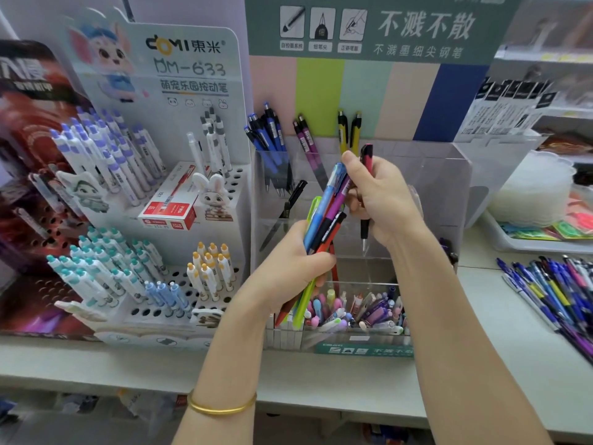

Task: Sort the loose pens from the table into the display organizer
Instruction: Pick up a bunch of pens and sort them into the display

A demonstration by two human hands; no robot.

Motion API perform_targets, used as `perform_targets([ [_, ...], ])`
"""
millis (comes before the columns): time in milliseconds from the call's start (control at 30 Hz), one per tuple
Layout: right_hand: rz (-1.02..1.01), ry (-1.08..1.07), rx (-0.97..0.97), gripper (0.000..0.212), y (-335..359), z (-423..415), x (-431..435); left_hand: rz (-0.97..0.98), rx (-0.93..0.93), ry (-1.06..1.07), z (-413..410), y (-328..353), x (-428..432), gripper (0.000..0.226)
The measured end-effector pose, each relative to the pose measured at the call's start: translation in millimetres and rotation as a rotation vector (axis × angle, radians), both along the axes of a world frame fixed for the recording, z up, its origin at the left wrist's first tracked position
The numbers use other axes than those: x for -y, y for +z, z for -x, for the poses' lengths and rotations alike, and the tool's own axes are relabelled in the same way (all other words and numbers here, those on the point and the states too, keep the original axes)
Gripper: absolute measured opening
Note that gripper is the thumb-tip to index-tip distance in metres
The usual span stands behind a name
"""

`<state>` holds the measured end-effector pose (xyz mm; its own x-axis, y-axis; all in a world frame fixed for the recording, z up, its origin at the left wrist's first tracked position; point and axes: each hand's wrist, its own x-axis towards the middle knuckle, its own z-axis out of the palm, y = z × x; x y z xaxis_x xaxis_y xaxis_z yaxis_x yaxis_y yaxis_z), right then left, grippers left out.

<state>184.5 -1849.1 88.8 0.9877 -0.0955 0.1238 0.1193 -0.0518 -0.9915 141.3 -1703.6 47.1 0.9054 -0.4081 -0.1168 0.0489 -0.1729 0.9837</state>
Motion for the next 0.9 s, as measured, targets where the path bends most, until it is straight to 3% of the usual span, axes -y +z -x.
perform_targets([
  [133,-0.138,0.015,0.035,0.023,2,-3,-3,-0.010,0.011,0.035,-4,2,-2,0.030],
  [267,-0.104,-0.220,0.184,0.023,25,-21,-1,-0.009,0.009,0.077,-12,8,-9,0.031],
  [467,-0.197,-0.338,0.277,0.020,58,-49,1,0.177,-0.030,0.152,-26,22,-22,0.032],
  [633,-0.130,-0.336,0.309,0.019,57,-58,0,0.256,-0.040,0.177,-35,26,-22,0.024],
  [900,-0.087,-0.274,0.320,0.014,42,-46,1,0.407,-0.050,0.248,-43,22,-20,0.032],
])
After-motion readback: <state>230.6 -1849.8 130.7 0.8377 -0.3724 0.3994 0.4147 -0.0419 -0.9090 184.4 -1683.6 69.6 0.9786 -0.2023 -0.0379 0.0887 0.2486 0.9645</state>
